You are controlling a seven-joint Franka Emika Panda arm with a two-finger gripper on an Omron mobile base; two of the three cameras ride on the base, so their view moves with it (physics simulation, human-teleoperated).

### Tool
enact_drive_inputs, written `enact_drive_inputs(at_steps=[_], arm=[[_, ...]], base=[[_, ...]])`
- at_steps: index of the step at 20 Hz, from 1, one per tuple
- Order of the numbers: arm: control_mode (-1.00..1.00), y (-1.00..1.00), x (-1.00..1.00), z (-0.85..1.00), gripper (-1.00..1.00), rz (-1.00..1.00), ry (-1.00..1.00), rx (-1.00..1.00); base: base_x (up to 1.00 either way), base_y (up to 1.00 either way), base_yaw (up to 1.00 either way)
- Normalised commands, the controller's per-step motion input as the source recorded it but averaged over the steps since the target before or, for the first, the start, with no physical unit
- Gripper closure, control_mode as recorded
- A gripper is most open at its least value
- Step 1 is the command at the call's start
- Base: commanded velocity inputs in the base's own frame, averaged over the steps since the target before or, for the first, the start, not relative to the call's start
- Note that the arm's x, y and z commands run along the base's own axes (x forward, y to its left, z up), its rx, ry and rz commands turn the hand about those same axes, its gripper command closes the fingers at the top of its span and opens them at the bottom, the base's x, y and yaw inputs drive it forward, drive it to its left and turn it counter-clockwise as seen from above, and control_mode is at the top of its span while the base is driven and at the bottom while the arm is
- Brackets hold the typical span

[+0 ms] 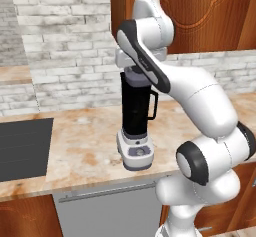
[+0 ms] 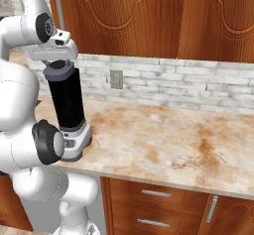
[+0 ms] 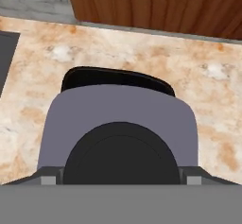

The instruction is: Open the blender lid, put the banana in the blender, close the lid, and start the blender.

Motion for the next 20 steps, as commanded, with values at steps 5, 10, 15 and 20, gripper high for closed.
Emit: enact_drive_inputs(at_steps=[5,10,15,20], arm=[[-1.00,0.00,-0.17,-0.19,1.00,-0.05,0.01,0.00],[-1.00,0.00,0.05,-0.21,1.00,-0.01,0.04,0.00],[-1.00,0.00,0.47,0.00,1.00,0.00,0.00,0.00],[-1.00,0.00,0.02,-0.04,1.00,0.00,-0.05,0.00]], base=[[0.00,0.00,0.00],[0.00,0.00,0.00],[0.00,0.00,0.00],[0.00,0.00,0.00]])
